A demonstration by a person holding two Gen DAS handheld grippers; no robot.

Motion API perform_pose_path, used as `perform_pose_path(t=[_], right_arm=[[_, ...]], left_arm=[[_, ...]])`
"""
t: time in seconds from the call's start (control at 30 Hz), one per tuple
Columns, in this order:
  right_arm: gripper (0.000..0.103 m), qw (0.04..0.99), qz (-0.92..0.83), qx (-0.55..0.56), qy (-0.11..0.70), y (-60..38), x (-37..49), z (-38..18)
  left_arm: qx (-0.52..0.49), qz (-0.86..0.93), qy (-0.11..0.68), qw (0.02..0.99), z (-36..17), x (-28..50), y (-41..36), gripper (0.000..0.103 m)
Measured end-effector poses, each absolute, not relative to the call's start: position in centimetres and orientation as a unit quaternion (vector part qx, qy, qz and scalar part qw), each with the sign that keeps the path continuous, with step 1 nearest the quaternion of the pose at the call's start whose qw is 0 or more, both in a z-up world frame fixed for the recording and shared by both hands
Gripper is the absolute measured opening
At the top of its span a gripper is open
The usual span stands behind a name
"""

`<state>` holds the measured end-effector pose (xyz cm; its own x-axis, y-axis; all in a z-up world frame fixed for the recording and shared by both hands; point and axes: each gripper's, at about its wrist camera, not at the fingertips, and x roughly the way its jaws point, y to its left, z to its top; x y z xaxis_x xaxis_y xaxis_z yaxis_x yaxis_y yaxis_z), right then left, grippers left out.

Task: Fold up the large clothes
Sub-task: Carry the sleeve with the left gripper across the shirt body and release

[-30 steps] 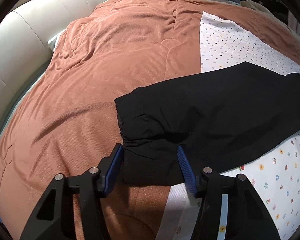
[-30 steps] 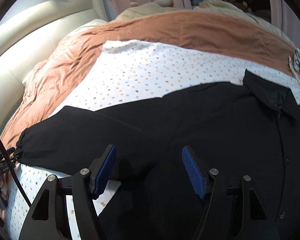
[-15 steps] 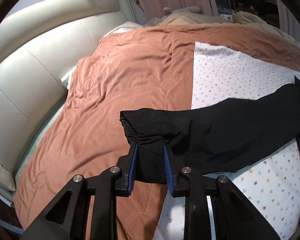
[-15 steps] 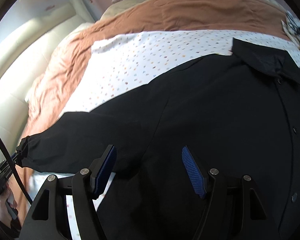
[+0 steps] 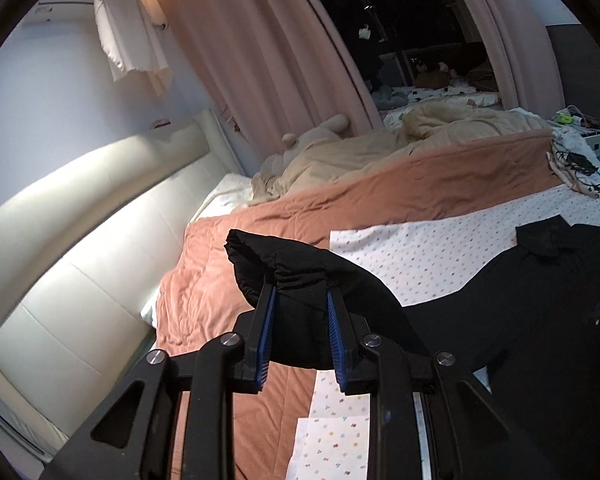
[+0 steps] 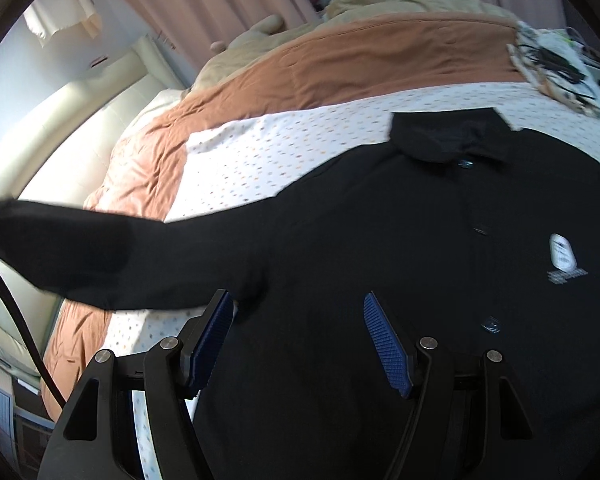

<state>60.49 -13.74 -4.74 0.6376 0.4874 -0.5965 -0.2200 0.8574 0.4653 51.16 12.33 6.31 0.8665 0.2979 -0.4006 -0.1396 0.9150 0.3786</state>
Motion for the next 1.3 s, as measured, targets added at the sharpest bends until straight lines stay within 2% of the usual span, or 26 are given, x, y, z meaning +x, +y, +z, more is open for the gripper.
perform_pose_path(t=[0.27, 0.5, 0.9, 1.3], right_arm=[[0.066, 0.894, 0.167, 0.227, 0.347, -21.0, 54.4, -3.8], [0.066, 0.894, 0.126, 0.28, 0.327, -27.7, 51.1, -4.5], [0.066, 0.88, 0.063, 0.344, 0.322, -34.1, 51.4, -6.5], [0.066, 0.853, 0.037, 0.393, 0.341, -36.3, 53.6, -8.4]], left_arm=[[0.199, 0.057, 0.188, 0.96, 11.8, 51.4, 2.6, 0.026], [0.228, -0.003, 0.177, 0.958, 12.7, 52.4, -6.9, 0.026], [0.236, -0.092, 0.211, 0.944, 8.1, 57.1, -19.3, 0.026], [0.196, -0.176, 0.272, 0.926, -0.3, 60.9, -24.4, 0.026]])
